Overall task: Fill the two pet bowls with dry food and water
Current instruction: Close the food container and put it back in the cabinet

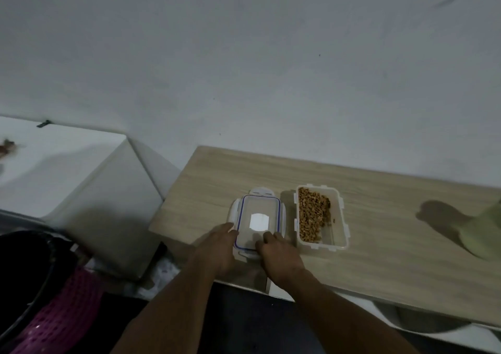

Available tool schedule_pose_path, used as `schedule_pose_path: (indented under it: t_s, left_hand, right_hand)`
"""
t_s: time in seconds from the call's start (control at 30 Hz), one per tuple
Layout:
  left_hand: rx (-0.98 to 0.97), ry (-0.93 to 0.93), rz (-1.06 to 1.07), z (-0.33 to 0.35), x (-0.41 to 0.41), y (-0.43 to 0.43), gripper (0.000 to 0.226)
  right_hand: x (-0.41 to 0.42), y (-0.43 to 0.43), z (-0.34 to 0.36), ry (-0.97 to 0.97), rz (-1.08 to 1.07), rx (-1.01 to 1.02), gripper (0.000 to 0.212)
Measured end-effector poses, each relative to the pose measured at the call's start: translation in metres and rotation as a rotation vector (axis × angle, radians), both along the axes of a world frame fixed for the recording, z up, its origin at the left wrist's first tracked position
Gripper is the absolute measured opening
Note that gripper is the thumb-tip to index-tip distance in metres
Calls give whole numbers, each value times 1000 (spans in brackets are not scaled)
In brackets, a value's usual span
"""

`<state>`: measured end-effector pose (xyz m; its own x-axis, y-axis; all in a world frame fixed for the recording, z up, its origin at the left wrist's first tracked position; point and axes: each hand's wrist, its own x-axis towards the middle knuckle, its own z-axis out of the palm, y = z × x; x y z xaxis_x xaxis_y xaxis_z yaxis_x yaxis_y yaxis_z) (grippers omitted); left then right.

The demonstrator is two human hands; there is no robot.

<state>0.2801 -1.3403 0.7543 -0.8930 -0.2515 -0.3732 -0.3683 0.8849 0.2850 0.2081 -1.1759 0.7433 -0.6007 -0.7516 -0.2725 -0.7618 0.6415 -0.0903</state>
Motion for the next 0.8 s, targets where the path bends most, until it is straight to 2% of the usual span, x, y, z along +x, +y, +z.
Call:
schedule_pose_path:
  t_s: [0.17,0.33,0.4,0.57,0.7,0.8]
  left_hand:
    - [-21,74,-4,8,-1,-3,69]
    - [-84,456,83,36,-21,-21,55]
    - [18,551,152,54,-35,-23,55]
    - [433,596,374,98,-79,0,43]
    - [713,559,459,95,-111,43,46]
    - [846,470,589,75,-127,77,53]
  right_hand:
    - [-8,-1,13,4,16,-99,36]
    - [-36,-5,61,17,-48,-507,16]
    - [-53,-6,92,-31,-145,-706,8]
    - [-110,21,150,-206,-426,-982,20]
    - [-136,54,150,-491,-659,-1090,23]
    - [-136,80,119,-651,-891,-1022,30]
